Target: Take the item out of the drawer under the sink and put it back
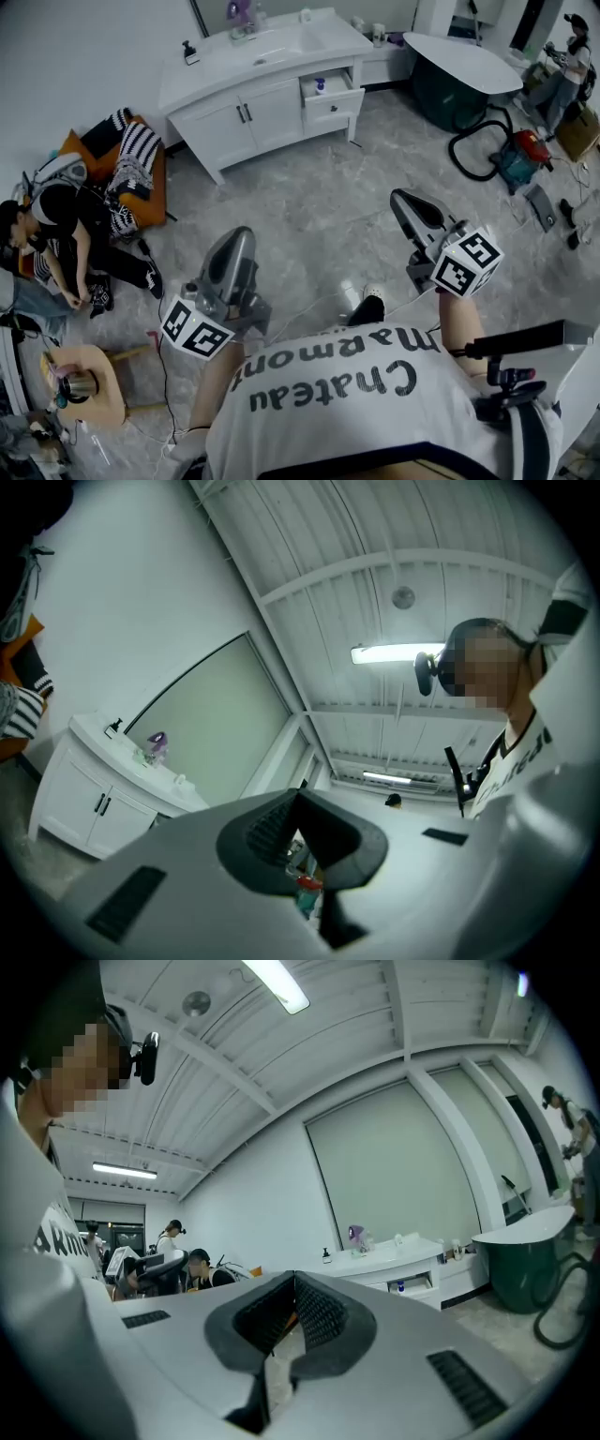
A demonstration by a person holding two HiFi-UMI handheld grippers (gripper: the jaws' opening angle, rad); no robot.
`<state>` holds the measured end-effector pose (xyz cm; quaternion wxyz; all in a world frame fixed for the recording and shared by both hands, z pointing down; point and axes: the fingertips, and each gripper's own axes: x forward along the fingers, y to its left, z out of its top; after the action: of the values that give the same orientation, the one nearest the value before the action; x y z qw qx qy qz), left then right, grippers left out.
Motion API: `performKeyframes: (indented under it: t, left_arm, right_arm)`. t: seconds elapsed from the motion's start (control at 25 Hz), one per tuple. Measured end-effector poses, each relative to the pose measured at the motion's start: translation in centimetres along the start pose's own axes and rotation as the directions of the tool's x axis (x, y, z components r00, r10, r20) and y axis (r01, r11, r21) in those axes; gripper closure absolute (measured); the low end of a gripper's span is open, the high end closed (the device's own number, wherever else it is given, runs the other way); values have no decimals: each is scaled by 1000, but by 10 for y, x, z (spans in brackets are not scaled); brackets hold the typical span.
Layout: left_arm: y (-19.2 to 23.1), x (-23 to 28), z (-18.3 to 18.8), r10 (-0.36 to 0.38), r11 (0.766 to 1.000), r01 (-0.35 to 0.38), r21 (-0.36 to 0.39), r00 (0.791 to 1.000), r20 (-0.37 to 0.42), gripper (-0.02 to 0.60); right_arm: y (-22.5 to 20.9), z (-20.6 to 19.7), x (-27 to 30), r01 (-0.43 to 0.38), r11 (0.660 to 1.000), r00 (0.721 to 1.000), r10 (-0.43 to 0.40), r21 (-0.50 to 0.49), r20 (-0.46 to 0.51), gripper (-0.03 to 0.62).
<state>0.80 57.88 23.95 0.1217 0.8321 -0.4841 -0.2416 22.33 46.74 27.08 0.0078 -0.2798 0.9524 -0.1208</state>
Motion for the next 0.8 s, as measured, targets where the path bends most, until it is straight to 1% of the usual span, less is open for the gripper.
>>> performKeyframes:
  t: [0.12,0.28,0.36,0.52,0.64,0.72,0.8]
  left_arm:
    - [5,27,-8,8,999,-8,32,1000,-4,572]
    - [10,72,-28,6,996,0,91,998,-68,572]
    - [12,99,-39,9,993,1,121,996,-87,572]
    - [16,152,-57,47,983,-32,178,995,-84,573]
    - [11,185,-73,59,982,-39,185,993,-104,574]
    - [9,203,-78,85,981,-69,180,993,-83,574]
    - [7,217,-84,108,983,-97,157,992,-65,573]
  right_arm:
    - [-31,4,2,4,1000,1000,-4,18,5,583]
    - [-84,10,2,33,999,999,-34,-33,-26,583]
    - [-115,17,1,41,998,999,-42,-49,-29,583]
    - [-174,37,4,26,999,1000,-26,-29,-7,583]
    - [-204,47,6,-16,999,1000,16,-30,-20,583]
    - [-219,53,8,-45,998,998,44,-49,-36,583]
    - [-233,57,12,-71,996,997,69,-45,-40,583]
